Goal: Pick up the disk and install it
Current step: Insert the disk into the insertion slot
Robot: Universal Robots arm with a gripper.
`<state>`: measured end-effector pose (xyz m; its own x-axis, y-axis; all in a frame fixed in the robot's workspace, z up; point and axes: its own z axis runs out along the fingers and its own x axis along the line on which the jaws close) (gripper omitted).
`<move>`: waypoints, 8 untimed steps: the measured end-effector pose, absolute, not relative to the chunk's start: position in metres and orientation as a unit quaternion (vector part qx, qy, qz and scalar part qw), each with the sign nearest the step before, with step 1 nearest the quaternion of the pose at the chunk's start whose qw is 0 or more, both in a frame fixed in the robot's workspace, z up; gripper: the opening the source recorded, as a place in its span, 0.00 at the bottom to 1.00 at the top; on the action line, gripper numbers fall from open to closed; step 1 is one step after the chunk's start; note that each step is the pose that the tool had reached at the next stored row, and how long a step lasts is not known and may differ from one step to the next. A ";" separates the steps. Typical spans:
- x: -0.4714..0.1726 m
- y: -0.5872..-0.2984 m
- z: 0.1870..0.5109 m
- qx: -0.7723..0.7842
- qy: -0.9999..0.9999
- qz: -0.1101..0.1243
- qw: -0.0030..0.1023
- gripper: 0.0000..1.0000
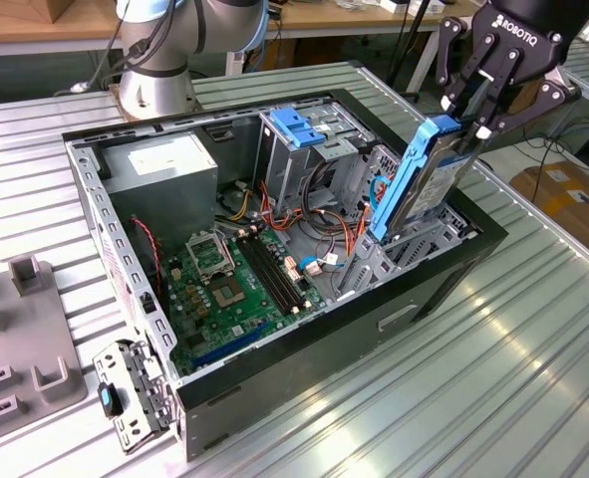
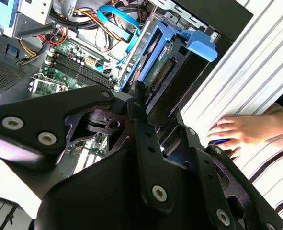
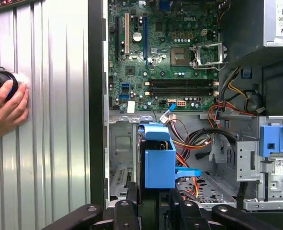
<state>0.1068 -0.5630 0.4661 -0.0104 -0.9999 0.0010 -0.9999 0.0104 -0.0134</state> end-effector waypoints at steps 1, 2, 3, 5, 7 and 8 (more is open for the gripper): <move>0.107 -0.563 0.466 -0.703 0.711 -0.005 0.004 0.35; 0.107 -0.563 0.465 -0.703 0.711 -0.005 0.004 0.35; 0.107 -0.563 0.464 -0.703 0.711 -0.005 0.004 0.35; 0.107 -0.563 0.462 -0.703 0.711 -0.005 0.004 0.35; 0.107 -0.563 0.460 -0.703 0.711 -0.005 0.004 0.35; 0.107 -0.563 0.458 -0.703 0.711 -0.005 0.004 0.35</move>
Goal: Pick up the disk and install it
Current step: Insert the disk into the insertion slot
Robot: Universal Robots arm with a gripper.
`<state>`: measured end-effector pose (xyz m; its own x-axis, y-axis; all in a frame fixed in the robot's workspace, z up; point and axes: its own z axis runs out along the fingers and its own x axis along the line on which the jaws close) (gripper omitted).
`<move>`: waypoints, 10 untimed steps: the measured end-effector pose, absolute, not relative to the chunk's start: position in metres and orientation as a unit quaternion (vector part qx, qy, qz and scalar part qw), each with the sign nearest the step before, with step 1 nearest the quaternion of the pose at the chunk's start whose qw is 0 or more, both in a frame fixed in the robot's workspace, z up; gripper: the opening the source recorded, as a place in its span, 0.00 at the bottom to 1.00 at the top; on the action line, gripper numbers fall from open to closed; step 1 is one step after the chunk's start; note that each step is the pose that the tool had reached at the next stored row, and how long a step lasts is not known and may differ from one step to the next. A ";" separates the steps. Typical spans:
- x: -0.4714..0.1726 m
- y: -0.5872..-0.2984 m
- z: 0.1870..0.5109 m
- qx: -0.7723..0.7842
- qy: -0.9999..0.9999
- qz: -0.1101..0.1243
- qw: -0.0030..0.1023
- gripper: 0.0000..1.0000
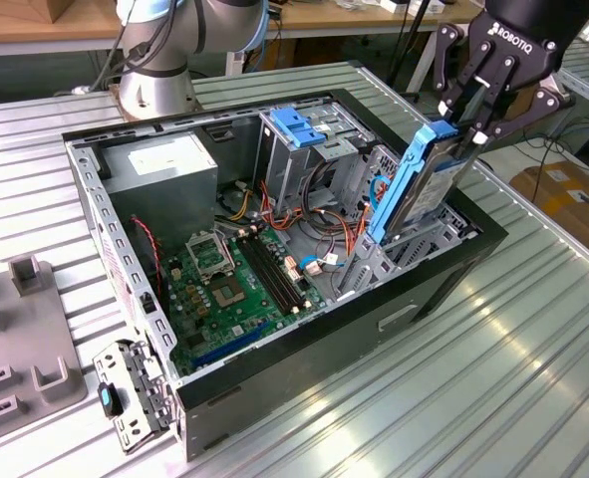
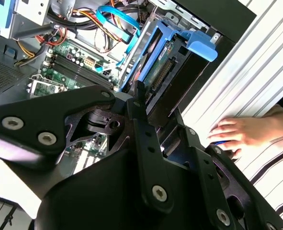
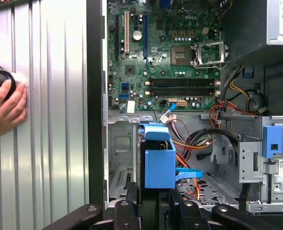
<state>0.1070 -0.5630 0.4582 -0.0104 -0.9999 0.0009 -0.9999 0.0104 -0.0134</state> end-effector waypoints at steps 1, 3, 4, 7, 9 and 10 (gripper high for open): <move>0.107 -0.563 0.457 -0.703 0.711 -0.005 0.004 0.35; 0.107 -0.563 0.455 -0.703 0.711 -0.005 0.004 0.35; 0.107 -0.563 0.454 -0.703 0.711 -0.005 0.004 0.35; 0.107 -0.563 0.453 -0.703 0.711 -0.005 0.004 0.35; 0.107 -0.563 0.452 -0.703 0.711 -0.005 0.004 0.35; 0.107 -0.563 0.452 -0.703 0.711 -0.005 0.004 0.35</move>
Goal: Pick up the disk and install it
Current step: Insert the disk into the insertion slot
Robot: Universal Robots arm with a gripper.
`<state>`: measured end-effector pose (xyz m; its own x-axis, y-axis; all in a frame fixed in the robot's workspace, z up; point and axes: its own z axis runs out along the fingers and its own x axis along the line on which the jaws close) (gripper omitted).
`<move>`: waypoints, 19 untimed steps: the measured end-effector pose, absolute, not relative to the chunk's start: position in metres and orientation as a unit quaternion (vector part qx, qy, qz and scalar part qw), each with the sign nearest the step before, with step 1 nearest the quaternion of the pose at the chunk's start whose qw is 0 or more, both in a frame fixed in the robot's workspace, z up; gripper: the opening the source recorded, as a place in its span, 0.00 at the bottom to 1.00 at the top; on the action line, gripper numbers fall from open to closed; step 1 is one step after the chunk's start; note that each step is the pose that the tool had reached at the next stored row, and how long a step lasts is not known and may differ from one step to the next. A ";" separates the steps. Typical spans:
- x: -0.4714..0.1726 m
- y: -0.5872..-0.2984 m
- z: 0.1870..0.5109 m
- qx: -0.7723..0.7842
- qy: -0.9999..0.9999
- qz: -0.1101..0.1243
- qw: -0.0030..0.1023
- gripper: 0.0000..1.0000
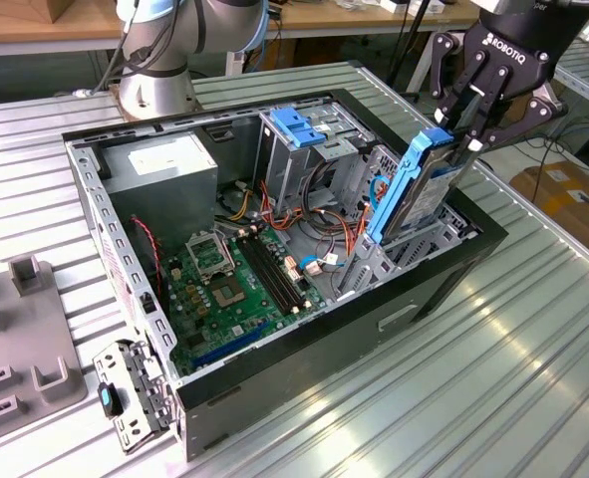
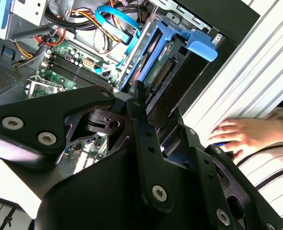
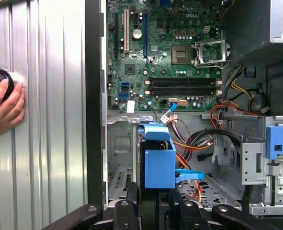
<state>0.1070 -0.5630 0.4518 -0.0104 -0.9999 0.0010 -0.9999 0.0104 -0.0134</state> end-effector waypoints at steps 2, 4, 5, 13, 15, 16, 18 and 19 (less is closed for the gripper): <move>0.107 -0.563 0.452 -0.703 0.711 -0.005 0.004 0.35; 0.107 -0.563 0.452 -0.703 0.711 -0.005 0.004 0.35; 0.107 -0.563 0.452 -0.703 0.711 -0.005 0.004 0.35; 0.107 -0.563 0.444 -0.703 0.711 -0.005 0.004 0.35; 0.107 -0.563 0.438 -0.703 0.711 -0.005 0.004 0.35; 0.107 -0.563 0.436 -0.703 0.711 -0.005 0.004 0.35; 0.107 -0.563 0.432 -0.703 0.711 -0.005 0.004 0.35; 0.107 -0.563 0.430 -0.703 0.711 -0.005 0.004 0.35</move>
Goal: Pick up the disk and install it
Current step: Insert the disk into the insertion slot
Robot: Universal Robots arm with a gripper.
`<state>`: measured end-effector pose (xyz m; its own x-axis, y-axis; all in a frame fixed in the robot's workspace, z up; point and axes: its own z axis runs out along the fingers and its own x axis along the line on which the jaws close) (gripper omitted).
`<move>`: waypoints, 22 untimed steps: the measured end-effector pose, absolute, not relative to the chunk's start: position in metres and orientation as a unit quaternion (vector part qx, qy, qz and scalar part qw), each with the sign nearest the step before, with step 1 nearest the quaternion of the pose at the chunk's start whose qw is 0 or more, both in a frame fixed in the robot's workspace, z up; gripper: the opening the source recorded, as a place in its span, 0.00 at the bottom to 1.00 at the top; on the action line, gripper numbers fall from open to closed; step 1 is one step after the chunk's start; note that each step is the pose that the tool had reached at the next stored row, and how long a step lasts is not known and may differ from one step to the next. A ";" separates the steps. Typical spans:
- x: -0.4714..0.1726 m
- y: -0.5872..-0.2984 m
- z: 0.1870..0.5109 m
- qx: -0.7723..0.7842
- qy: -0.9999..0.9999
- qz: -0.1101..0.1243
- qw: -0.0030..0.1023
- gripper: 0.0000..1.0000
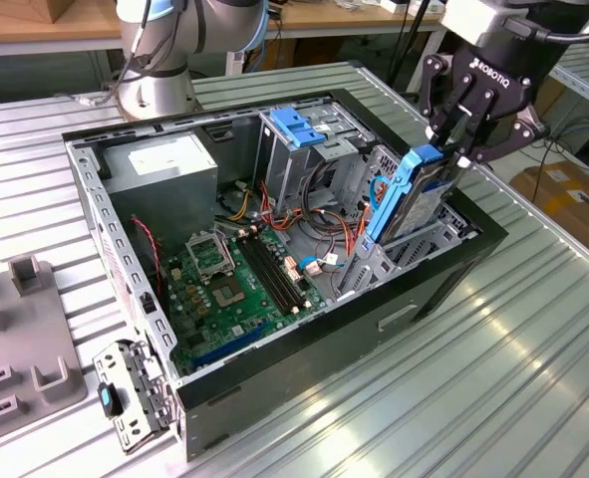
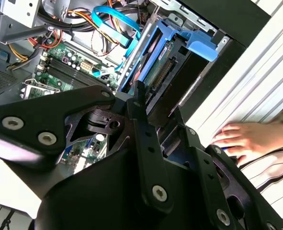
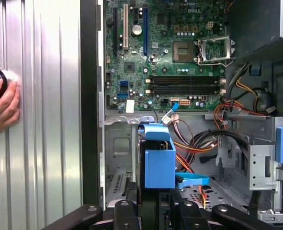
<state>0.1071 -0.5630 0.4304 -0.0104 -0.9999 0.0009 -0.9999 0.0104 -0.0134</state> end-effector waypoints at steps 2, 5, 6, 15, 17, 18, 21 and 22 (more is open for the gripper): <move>0.107 -0.563 0.426 -0.703 0.711 -0.005 0.004 0.35; 0.108 -0.563 0.417 -0.703 0.711 -0.005 0.004 0.35; 0.108 -0.563 0.413 -0.703 0.711 -0.005 0.004 0.35; 0.109 -0.563 0.391 -0.703 0.711 -0.005 0.004 0.35; 0.109 -0.563 0.384 -0.703 0.711 -0.005 0.004 0.35; 0.110 -0.563 0.382 -0.703 0.711 -0.005 0.004 0.35; 0.110 -0.563 0.376 -0.703 0.711 -0.005 0.004 0.35; 0.110 -0.563 0.373 -0.703 0.711 -0.005 0.004 0.35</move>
<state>0.1099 -0.5630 0.3735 -0.0104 -0.9999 0.0010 -0.9999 0.0104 -0.0134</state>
